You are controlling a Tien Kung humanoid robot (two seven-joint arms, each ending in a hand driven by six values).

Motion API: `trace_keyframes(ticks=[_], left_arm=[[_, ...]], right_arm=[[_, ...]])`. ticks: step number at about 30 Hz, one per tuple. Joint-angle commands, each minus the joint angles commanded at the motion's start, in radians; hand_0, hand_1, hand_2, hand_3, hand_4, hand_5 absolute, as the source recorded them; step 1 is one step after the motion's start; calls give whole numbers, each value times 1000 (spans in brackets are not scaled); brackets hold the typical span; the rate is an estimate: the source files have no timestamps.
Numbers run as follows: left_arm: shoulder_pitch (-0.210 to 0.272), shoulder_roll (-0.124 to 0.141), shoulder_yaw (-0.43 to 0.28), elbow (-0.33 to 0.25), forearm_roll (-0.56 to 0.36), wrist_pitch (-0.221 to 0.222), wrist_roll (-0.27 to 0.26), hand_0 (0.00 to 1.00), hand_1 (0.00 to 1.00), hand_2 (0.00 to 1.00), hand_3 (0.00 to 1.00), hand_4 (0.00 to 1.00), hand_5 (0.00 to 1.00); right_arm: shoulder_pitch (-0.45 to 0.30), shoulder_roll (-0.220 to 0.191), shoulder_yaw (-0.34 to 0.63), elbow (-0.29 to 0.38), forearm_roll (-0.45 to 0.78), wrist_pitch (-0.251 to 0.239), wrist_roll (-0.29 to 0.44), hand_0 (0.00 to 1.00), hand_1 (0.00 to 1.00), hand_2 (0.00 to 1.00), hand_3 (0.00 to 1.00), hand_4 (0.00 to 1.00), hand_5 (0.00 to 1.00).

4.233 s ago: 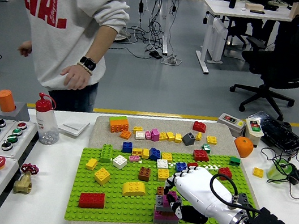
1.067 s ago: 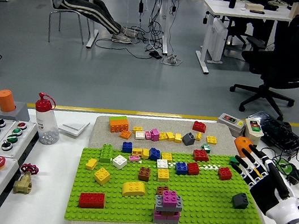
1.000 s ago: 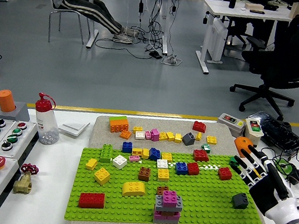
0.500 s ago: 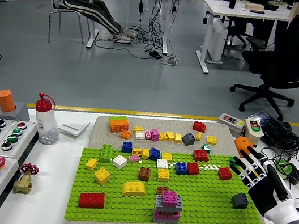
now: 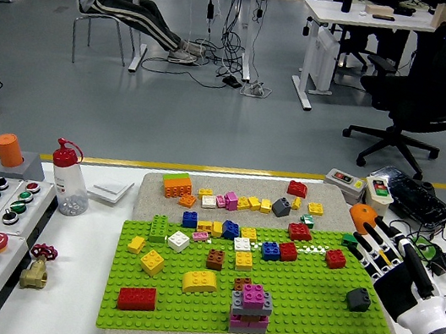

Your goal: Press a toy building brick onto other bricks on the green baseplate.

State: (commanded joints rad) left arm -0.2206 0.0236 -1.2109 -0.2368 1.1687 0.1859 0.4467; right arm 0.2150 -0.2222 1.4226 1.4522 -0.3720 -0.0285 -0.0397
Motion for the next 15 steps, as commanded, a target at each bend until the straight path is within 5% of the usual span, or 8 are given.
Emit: trace_keyframes(ticks=[15], left_arm=[[-13, 1, 1, 1, -7, 2, -2, 636, 600, 615, 426, 305, 944]], right_arm=[[3, 5, 13, 1, 4, 1, -4, 788, 762, 752, 698, 452, 405]])
